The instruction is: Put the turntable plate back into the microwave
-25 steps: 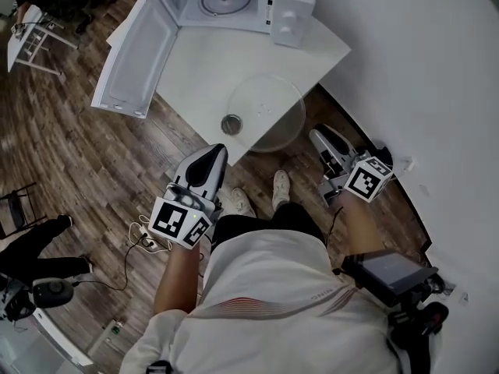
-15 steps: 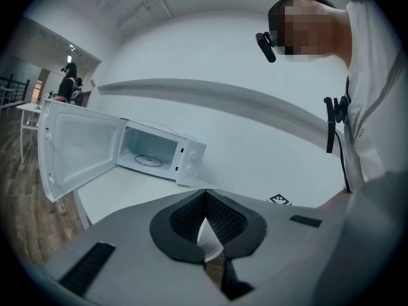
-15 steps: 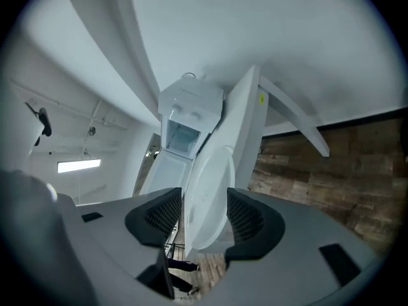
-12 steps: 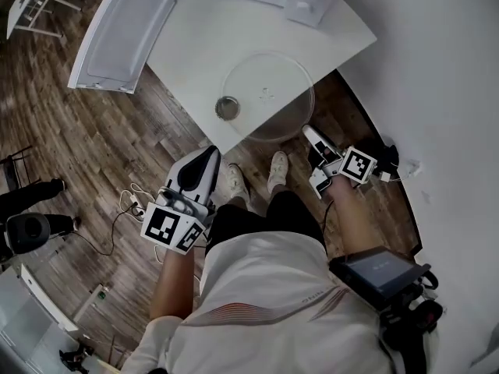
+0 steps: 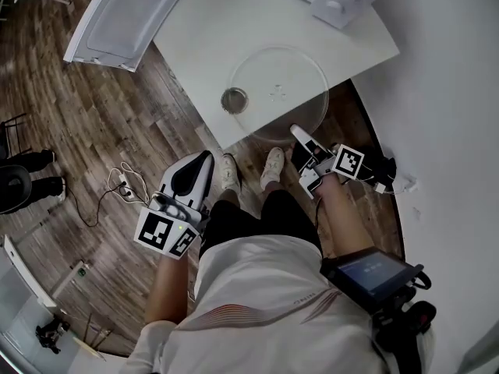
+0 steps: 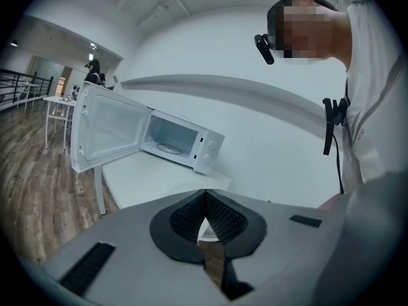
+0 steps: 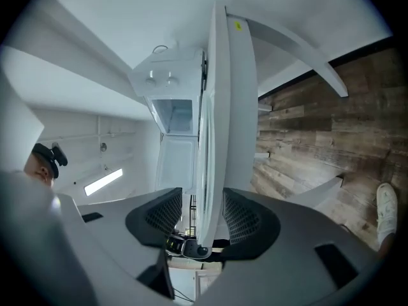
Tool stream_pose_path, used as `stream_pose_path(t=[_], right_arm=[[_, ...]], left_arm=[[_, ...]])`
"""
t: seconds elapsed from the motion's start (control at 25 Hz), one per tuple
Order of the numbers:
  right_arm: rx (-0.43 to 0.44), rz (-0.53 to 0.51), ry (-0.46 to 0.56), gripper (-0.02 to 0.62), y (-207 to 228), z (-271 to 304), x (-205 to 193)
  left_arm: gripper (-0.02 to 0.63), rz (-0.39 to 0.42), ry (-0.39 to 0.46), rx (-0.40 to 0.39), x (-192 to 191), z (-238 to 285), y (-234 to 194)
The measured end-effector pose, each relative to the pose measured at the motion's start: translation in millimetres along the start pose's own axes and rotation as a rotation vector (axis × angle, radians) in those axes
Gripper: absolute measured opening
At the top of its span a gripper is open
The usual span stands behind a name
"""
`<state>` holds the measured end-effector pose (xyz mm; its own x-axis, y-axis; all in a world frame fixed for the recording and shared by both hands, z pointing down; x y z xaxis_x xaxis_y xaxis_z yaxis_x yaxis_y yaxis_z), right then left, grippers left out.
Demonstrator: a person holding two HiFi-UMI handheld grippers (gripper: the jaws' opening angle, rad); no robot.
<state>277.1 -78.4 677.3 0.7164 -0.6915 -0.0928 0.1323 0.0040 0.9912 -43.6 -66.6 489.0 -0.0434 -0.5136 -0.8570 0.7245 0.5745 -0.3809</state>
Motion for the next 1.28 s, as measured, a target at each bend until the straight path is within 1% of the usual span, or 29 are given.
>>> stream_pose_path(t=[0.16, 0.24, 0.48, 0.6, 0.76, 0.92, 1.08, 1.28], right_arm=[[0.024, 0.028, -0.015, 0.202, 2.7, 11.5, 0.5], [0.028, 0.05, -0.003, 0.201, 5.3, 13.7, 0.9], [0.032, 0.074, 0.048, 0.087, 11.4, 9.9, 1.1], [0.056, 0.074, 0.066, 0.037, 9.3, 9.8, 1.4], [0.082, 0.063, 0.088, 0.029, 8.8, 11.3, 0.2], [0.093, 0.028, 0.102, 0.029, 5.7, 13.2, 0.4], [0.113, 0.022, 0.133, 0.029, 3.2, 13.4, -2.3], [0.111, -0.037, 0.133, 0.029, -12.0, 16.9, -3.8]], left_arm=[[0.011, -0.009, -0.001, 0.015, -1.5, -2.0, -1.6], [0.011, -0.011, -0.001, 0.021, -2.2, -3.8, -1.8], [0.011, -0.015, -0.003, 0.029, -5.9, -7.9, -1.0], [0.011, -0.019, -0.006, 0.028, -6.9, -8.8, 0.7], [0.011, -0.02, -0.012, 0.028, -8.4, -10.7, 1.9], [0.011, -0.023, -0.01, 0.026, -9.6, -11.6, -0.9], [0.011, -0.038, -0.012, 0.031, -13.6, -16.0, -2.7], [0.011, -0.042, -0.009, 0.031, -12.7, -22.4, -7.4]])
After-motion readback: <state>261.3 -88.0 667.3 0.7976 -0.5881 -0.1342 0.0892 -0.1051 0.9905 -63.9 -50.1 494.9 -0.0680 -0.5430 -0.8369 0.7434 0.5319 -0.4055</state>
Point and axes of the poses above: the fingertips, and each gripper's own axes: z forward along the fingers, y to its right, x out of its top, the point moved 10 cm from there along -z, backward along the fingers, and after that the axes turned 1 degree about -z, right-handed, at the moved point
